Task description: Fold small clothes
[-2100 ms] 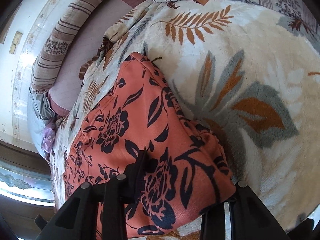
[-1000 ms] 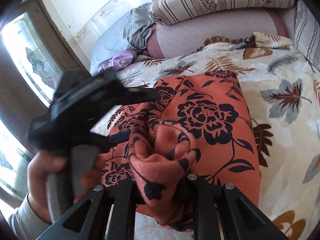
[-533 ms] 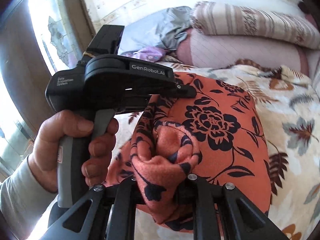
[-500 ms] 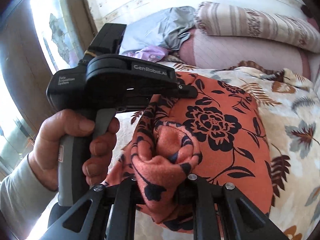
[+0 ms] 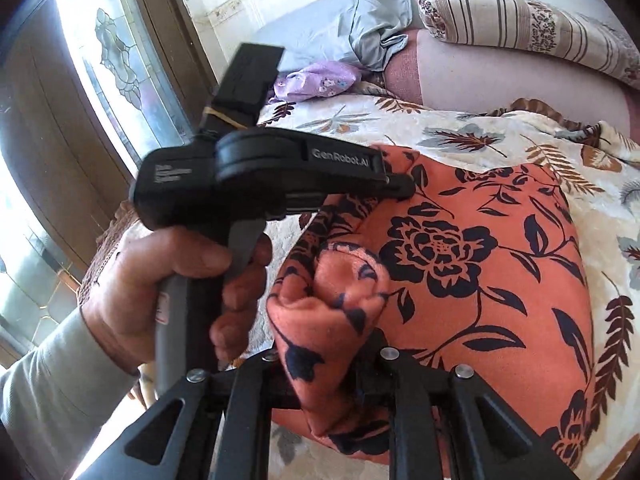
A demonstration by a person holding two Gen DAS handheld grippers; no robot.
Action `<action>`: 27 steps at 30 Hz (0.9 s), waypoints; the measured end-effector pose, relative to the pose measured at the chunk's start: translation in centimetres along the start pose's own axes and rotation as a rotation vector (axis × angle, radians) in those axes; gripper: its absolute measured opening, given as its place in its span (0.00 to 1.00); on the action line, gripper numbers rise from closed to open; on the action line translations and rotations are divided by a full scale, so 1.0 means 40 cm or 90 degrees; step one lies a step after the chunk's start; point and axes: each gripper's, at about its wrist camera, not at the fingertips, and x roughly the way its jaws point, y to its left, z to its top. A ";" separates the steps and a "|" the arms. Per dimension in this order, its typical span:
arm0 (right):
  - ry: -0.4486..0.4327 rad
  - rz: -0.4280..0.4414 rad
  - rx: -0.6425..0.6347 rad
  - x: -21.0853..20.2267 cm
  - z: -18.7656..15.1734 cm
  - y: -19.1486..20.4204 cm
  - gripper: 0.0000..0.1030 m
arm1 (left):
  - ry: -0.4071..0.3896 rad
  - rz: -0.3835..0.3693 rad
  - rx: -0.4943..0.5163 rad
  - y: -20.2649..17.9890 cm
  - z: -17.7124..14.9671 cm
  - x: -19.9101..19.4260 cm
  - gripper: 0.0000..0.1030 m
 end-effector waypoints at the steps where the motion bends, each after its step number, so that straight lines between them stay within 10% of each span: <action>1: 0.041 0.015 0.004 0.031 -0.013 0.002 0.33 | 0.008 -0.005 -0.011 0.010 -0.007 0.004 0.28; 7: -0.005 0.110 0.037 -0.044 -0.077 -0.018 0.66 | -0.049 0.094 -0.006 0.001 -0.051 -0.114 0.52; 12: -0.024 0.120 0.071 -0.153 -0.144 -0.059 0.66 | -0.102 0.057 0.026 -0.082 -0.147 -0.236 0.52; 16: -0.030 0.102 0.119 -0.219 -0.183 -0.112 0.67 | 0.002 0.180 0.026 -0.080 -0.260 -0.162 0.52; 27: -0.053 0.098 0.346 -0.327 -0.216 -0.440 0.71 | -0.065 0.225 0.002 -0.133 -0.310 -0.266 0.51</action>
